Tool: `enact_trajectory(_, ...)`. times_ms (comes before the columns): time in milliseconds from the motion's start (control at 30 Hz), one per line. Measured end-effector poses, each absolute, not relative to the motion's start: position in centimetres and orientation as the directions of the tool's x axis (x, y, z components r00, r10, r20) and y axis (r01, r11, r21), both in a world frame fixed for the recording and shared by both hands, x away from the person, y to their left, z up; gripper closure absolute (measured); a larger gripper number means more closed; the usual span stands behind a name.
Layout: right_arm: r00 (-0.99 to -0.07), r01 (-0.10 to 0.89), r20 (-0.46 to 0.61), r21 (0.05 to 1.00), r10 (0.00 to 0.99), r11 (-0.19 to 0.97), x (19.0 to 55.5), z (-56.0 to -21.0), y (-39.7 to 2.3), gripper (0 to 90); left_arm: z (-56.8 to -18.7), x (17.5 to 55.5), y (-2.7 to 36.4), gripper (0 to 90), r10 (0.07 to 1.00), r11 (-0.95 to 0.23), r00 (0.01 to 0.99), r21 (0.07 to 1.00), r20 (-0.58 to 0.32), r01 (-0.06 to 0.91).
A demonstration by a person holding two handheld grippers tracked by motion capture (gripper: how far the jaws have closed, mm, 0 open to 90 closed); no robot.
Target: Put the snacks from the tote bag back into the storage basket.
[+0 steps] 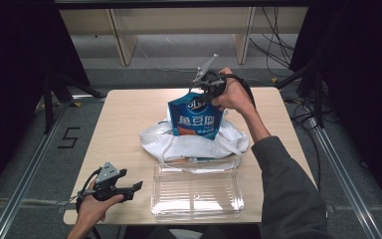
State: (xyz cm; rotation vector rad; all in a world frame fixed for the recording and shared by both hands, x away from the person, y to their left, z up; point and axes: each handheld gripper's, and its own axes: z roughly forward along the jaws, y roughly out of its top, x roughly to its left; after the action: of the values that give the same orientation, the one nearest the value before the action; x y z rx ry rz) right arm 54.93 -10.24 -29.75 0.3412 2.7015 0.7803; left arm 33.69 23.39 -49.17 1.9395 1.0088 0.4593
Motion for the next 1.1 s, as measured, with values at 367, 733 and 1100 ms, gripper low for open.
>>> enact_trajectory(367,-0.920,0.104,-0.259,0.558,0.292,0.823,53.9,-27.7,-9.9,90.0,-49.2,33.7,23.5,22.4,0.796,-0.285,0.602,0.836,-0.066,0.468)
enact_trajectory(733,-0.891,0.057,-0.345,0.561,0.296,0.826,51.9,-21.6,-9.7,90.0,-49.1,33.7,23.6,22.3,0.807,-0.269,0.586,0.837,-0.074,0.476)
enact_trajectory(1100,-0.886,0.008,-0.377,0.569,0.270,0.822,49.7,-18.6,-10.1,90.0,-49.2,33.6,23.7,22.2,0.807,-0.274,0.586,0.835,-0.070,0.477)
